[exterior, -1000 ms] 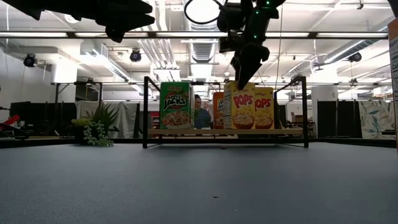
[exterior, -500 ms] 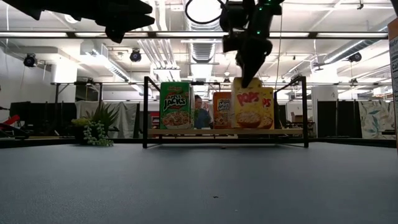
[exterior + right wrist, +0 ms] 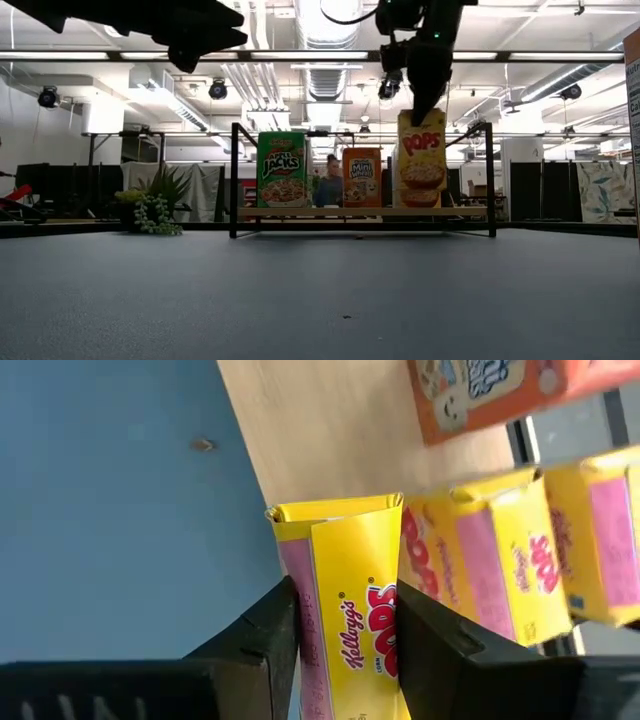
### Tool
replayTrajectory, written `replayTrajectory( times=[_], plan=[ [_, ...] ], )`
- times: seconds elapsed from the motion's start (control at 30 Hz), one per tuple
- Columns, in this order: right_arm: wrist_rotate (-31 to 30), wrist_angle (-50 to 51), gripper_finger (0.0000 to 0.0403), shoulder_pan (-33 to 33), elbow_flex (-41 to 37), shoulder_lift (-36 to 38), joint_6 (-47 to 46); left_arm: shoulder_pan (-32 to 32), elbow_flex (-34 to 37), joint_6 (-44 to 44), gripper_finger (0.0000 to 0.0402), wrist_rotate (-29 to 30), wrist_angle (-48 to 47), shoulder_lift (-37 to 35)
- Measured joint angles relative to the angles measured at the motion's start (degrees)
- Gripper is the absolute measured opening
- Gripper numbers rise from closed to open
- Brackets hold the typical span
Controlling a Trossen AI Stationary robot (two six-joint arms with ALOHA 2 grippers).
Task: Stack cereal on shelf
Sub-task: Stack the yellow cereal box on the shelf
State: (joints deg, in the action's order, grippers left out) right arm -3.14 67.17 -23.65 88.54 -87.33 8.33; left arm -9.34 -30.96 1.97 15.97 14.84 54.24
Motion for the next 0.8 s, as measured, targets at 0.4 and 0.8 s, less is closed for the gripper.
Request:
replayTrajectory(
  times=[0.4,0.8],
  plan=[
    [-1.6,-7.7,0.0123,-0.03,-8.07,2.84,1.62,0.0,0.0,0.09,0.0168,0.0,-0.32,0.0],
    [-2.51,-8.13,0.0135,-0.03,-9.58,2.84,2.23,0.0,0.0,0.09,0.0168,-0.01,-0.32,-0.01]
  ],
)
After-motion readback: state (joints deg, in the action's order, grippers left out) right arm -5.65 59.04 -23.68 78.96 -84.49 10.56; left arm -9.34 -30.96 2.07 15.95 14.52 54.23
